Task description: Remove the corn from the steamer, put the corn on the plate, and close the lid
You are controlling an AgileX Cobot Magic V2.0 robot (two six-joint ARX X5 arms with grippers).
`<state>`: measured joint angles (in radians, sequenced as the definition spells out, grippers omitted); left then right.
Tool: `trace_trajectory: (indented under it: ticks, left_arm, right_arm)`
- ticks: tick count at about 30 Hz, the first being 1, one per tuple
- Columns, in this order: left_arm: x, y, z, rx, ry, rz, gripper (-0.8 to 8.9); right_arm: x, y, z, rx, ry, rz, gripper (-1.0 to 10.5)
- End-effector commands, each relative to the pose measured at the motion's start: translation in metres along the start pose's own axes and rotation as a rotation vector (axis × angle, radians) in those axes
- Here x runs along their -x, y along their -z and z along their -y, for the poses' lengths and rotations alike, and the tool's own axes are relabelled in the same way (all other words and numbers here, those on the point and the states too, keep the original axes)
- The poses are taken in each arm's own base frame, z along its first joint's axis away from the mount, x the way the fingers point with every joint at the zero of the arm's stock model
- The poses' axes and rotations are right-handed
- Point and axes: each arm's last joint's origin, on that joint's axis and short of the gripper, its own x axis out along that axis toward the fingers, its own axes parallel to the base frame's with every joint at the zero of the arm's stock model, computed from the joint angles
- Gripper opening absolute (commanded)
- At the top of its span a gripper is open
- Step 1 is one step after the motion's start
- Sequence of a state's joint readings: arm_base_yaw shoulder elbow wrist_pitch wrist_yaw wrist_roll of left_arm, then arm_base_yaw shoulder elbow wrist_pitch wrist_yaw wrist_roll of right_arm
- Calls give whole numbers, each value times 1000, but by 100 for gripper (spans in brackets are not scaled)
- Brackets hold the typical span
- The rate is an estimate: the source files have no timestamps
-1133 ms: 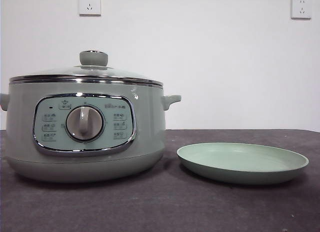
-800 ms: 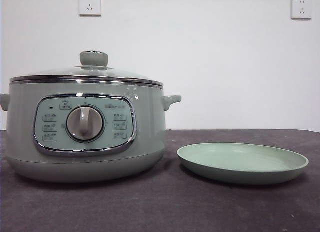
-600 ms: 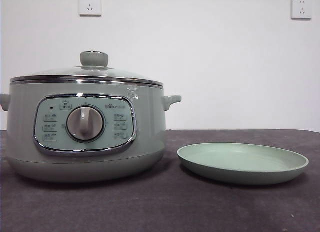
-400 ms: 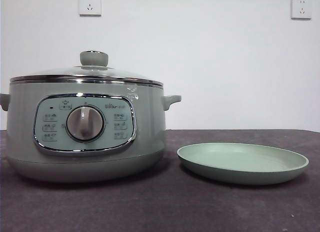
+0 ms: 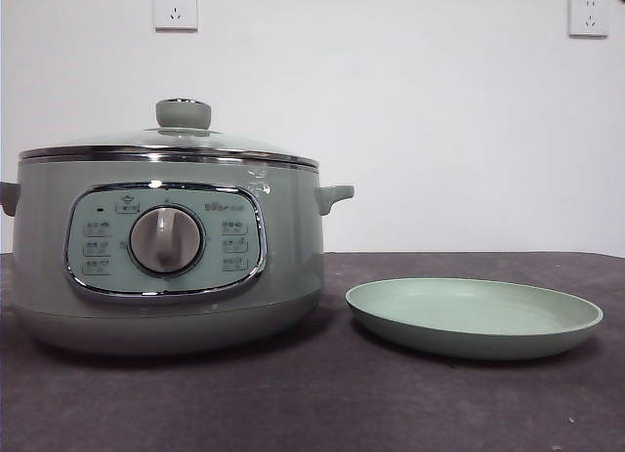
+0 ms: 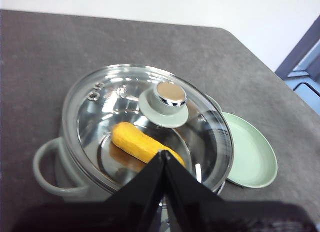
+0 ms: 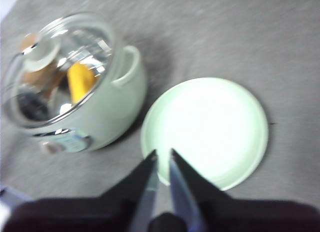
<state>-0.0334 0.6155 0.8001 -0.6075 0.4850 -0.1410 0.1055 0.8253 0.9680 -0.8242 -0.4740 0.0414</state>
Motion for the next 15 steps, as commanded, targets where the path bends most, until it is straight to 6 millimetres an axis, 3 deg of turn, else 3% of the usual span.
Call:
trace_trajectory:
  ticks: [1,4,6,15]
  left_arm:
    - [-2,-1,0,-10,36,-12,56]
    - [-5,-2,-1,-3,43,-19,254]
    - [-6,-2,-2,-2,39,-21,329]
    - [-32,-18,-6,43,72,-49,351]
  right_arm:
    - [-4,-1,0,8,-55,-18,272]
    - [-7,-2,2,0,-46,-29,369]
    - [-7,-2,2,-1,-47,-29,414]
    - [-7,-2,2,-2,-48,-29,413]
